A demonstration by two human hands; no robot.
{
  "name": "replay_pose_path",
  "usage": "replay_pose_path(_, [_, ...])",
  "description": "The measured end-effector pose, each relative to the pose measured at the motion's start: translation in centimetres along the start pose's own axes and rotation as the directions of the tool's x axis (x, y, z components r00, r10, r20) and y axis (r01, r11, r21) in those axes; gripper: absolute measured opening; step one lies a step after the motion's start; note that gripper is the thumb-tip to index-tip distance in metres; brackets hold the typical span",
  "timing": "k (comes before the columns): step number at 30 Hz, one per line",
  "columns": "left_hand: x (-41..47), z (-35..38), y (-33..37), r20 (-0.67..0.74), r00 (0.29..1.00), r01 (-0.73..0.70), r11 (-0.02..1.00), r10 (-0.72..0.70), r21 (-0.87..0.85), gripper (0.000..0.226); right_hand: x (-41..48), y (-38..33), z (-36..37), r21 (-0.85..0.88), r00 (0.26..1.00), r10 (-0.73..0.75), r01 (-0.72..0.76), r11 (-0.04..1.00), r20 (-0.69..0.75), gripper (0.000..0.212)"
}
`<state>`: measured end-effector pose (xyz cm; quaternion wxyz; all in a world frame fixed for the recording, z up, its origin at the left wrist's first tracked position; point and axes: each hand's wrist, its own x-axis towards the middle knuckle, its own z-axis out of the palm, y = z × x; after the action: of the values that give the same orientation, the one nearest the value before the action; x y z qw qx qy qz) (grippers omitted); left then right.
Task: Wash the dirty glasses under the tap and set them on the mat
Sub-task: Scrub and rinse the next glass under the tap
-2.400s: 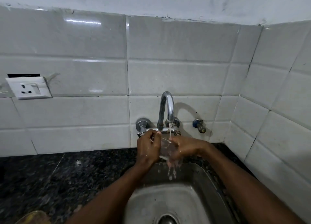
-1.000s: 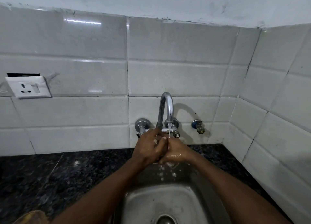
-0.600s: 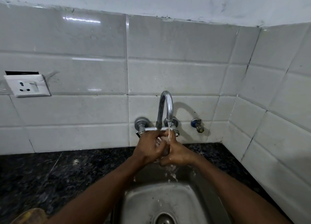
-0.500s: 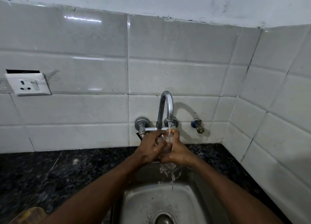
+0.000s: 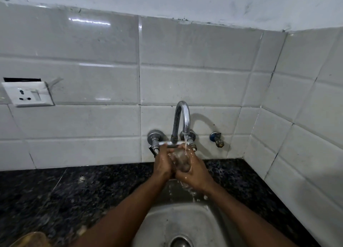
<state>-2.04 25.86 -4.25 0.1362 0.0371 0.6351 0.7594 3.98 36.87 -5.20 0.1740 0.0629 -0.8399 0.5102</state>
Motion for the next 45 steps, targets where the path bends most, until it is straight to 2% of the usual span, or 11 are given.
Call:
replay_pose_path(5, [-0.6,-0.6,-0.7,0.210,0.862,0.489,0.866,-0.462,-0.103,0.075,-0.3,-0.2,1.7,0.061,0.930,0.081,-0.064,0.996,-0.360,0.063])
replay_pose_path(9, [-0.7,0.2,-1.3,0.195,0.871,0.485,0.854,-0.451,-0.189,0.064,1.0,-0.5,2.6,-0.229,0.803,-0.144,0.010,0.973,-0.578,0.043])
replay_pose_path(12, [-0.9,0.3,-1.3,-0.026,0.963,0.267,0.964,-0.267,-0.013,0.050,1.6,-0.8,1.2,-0.467,0.873,-0.293,0.086,0.880,-0.391,0.027])
replay_pose_path(19, [-0.7,-0.1,-0.4,-0.239,0.929,-0.106,0.823,0.282,0.559,0.042,2.5,-2.5,1.5,-0.205,0.896,0.169,-0.271,0.940,-0.411,0.038])
replay_pose_path(24, [0.5,-2.2,-1.2,-0.216,0.971,0.139,0.977,-0.102,0.161,0.039,3.2,-2.3,0.4,-0.797,0.915,-0.393,0.170,0.580,-0.091,0.046])
replay_pose_path(29, [0.5,-4.0,-0.2,-0.025,0.915,0.403,0.907,-0.403,0.120,0.043,3.1,-1.5,-0.2,-0.874,0.922,-0.374,0.260,0.410,0.099,0.035])
replay_pose_path(34, [-0.5,-2.2,-0.4,0.100,0.921,0.377,0.926,-0.376,0.000,0.055,2.4,-2.2,0.3,-0.229,0.874,0.101,-0.233,0.945,-0.475,0.036])
replay_pose_path(37, [-0.4,-0.4,0.1,-0.005,0.999,0.044,0.990,-0.044,0.136,0.034,1.2,-1.1,2.2,0.471,0.649,0.652,-0.468,0.748,-0.392,0.031])
replay_pose_path(40, [-0.9,0.9,1.6,0.099,0.926,-0.286,0.507,0.363,0.813,0.028,-0.1,0.4,3.5,0.704,0.539,0.826,-0.522,0.482,-0.166,0.045])
replay_pose_path(42, [-1.8,2.1,2.7,0.279,0.852,-0.381,0.160,0.443,0.911,0.029,-0.5,0.3,4.2,0.776,0.548,0.836,-0.508,0.374,-0.045,0.054])
replay_pose_path(45, [-1.3,2.4,3.0,0.303,0.831,-0.402,0.127,0.466,0.907,0.030,-0.6,-0.8,3.9,0.783,0.571,0.821,-0.511,0.354,0.001,0.049])
